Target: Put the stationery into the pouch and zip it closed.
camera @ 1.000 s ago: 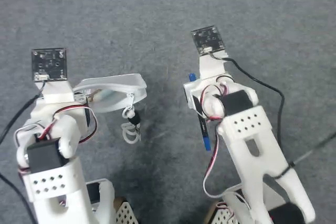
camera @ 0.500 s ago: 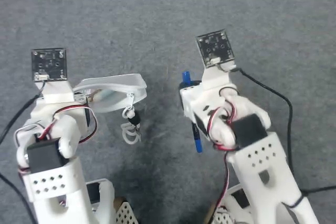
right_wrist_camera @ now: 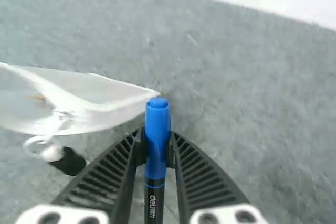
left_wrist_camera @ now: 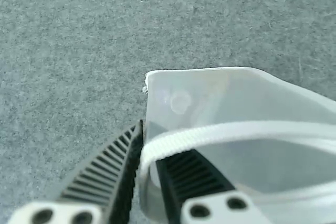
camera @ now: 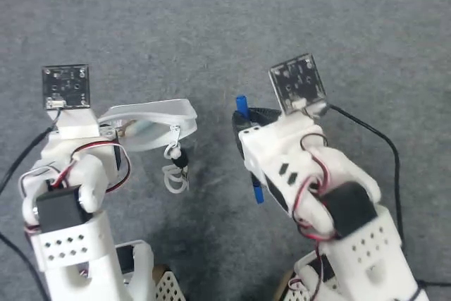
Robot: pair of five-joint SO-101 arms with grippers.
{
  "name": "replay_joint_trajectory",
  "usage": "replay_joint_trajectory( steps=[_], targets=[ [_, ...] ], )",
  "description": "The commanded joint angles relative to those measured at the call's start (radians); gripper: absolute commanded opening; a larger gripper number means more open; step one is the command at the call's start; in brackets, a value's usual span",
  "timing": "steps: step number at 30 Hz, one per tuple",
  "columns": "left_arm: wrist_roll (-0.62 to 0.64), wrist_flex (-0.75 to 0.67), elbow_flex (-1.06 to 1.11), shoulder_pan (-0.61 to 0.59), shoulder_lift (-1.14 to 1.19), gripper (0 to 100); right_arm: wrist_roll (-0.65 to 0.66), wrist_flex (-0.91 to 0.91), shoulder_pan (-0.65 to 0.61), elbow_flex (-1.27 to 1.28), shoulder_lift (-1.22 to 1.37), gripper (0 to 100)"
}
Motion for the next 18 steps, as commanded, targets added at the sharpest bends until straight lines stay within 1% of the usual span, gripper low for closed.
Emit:
replay_joint_trajectory(
  steps=[1, 8, 18],
  targets=[
    [0.011, -0.035, -0.005, 0.000, -0.005, 1, -0.008, -0.018, -0.054, -0.015, -0.101, 0.6],
    [0.011, -0.035, -0.005, 0.000, -0.005, 1, -0.008, -0.099, -0.128, -0.009, -0.188, 0.6],
    [0.011, -0.035, -0.004, 0.000, -0.003, 1, -0.008, -0.223, -0.213, -0.009, -0.194, 0.6]
  ],
)
